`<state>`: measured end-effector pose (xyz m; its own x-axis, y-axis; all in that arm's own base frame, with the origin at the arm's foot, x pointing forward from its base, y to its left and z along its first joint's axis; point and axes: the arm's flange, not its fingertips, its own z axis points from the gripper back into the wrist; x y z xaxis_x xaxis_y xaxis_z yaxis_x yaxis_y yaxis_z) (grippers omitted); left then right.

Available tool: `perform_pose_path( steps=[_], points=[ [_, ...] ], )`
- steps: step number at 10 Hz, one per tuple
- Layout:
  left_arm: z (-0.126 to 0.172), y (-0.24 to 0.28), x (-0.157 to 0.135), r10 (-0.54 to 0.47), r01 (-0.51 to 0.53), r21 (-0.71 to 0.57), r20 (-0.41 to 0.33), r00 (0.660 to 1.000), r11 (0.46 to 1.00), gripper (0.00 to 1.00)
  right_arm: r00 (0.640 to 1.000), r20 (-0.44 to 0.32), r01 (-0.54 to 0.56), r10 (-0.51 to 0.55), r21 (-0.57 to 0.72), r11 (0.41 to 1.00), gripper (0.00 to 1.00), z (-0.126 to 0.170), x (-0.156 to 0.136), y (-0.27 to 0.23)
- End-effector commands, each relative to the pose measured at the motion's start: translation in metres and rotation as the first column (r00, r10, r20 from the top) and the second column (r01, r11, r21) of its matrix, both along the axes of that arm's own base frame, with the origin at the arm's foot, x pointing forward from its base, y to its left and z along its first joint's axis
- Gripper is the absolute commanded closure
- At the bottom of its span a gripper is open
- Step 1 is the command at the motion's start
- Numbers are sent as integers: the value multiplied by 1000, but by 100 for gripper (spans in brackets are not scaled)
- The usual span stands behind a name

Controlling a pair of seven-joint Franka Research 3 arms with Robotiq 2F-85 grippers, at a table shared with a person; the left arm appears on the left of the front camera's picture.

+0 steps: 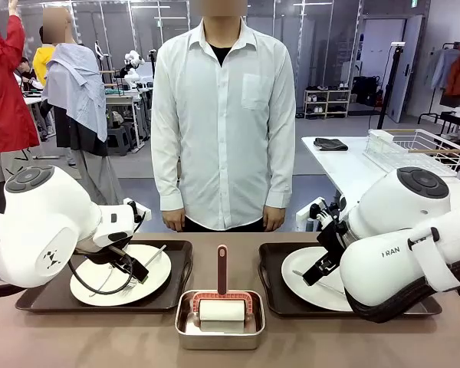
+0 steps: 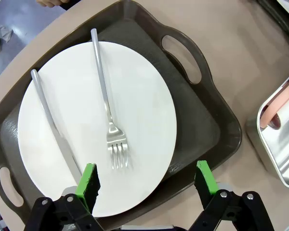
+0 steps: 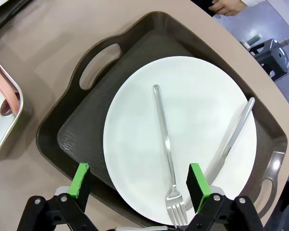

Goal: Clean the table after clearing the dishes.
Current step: When the left (or right) Handle tray is removed, use the left hand (or right hand) to clean the left (or right) side of the table with the Lint Roller.

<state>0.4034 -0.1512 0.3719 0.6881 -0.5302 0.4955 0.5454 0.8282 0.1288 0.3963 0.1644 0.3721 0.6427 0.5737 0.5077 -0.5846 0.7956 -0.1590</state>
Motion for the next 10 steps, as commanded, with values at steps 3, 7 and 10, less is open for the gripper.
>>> perform_pose_path(
  steps=[3, 7, 10],
  points=[
    [0, 0, 0, 0, 0, 0, 0, 1000, 1000, 0, 1000, 0, 0, 0, 1, 1000, 0, 0, 0, 1],
    [0, 0, 0, 0, 0, 0, 0, 1000, 1000, 0, 1000, 0, 0, 0, 1, 1000, 0, 0, 0, 1],
    [0, 0, 0, 0, 0, 0, 0, 1000, 1000, 0, 1000, 0, 0, 0, 1, 1000, 0, 0, 0, 1]
  ],
)
